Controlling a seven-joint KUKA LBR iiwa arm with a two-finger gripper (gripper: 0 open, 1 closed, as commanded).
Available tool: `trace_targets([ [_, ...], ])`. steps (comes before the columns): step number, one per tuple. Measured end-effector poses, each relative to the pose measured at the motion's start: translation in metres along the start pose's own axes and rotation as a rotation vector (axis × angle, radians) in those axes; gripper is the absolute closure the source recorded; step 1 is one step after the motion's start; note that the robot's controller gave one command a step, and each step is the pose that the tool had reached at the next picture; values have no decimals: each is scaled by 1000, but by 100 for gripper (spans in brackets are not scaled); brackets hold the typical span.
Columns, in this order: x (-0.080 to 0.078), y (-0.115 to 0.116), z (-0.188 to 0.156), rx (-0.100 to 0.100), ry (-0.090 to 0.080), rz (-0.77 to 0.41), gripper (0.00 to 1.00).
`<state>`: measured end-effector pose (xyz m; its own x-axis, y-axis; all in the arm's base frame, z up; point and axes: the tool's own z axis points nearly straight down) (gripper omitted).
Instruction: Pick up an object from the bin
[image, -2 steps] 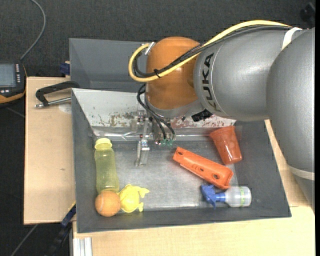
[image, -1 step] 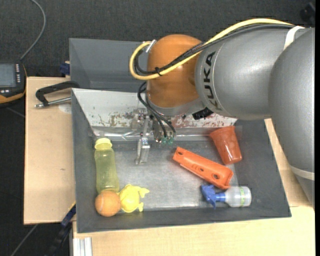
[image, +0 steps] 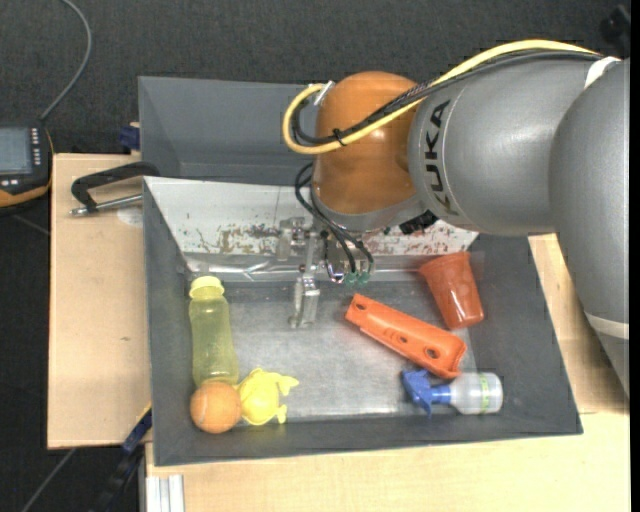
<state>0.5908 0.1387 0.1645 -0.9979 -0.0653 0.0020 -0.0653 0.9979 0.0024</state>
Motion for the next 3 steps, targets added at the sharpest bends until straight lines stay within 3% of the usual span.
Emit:
trace_targets([
  [1, -2, -10, 27, -1, -5, 72, 0],
  [2, -4, -12, 30, -1, -4, 29, 0],
  [3, -7, -37, 21, -3, -9, 148, 0],
])
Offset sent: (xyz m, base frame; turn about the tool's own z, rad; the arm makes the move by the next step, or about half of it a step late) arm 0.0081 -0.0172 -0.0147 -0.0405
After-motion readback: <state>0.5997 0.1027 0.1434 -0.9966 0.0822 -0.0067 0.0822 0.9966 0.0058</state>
